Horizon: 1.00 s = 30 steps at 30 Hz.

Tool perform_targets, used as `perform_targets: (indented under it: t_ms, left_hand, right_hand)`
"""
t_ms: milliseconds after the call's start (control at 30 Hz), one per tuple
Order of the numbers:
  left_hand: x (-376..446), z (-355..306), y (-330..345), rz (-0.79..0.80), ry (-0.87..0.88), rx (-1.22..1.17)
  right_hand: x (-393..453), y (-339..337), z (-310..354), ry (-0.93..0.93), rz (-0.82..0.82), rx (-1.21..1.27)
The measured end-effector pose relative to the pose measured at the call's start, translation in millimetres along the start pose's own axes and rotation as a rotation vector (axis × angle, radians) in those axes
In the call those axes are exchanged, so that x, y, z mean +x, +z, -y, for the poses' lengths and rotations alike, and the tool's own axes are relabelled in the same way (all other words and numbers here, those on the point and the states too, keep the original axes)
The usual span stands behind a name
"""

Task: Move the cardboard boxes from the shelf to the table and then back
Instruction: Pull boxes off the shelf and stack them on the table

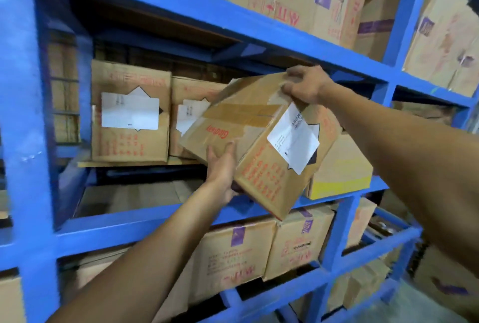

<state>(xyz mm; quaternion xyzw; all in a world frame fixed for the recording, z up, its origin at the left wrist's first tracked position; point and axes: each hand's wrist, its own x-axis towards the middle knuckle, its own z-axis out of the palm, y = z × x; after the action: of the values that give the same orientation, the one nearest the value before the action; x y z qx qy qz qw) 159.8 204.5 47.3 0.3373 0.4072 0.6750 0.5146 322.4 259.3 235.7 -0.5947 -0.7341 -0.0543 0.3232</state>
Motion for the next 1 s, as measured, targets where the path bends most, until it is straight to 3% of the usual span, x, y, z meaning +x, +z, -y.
perform_targets:
  t_ms: [100, 267, 500, 600, 833, 1000]
  left_hand:
    - [8, -3, -1, -0.015, -0.088, -0.071]
    - [9, 1, -15, -0.008, -0.109, -0.085]
    - [-21, 21, -21, -0.028, 0.069, 0.144]
    - [-32, 34, -20, -0.012, 0.15, 0.182]
    - [-45, 62, -59, 0.035, 0.195, 0.27]
    - [-73, 62, -92, 0.131, 0.241, 0.296]
  right_hand:
    - [-2, 1, -8, -0.011, -0.011, 0.125]
    - [-37, -10, -24, -0.088, -0.075, 0.096]
    - [-66, -53, -46, -0.082, 0.227, -0.087]
    - [-86, -55, -46, -0.001, 0.323, 0.024]
    - [-167, -26, -21, -0.051, 0.044, -0.197]
    - [-215, -22, 6, 0.051, 0.038, -0.199]
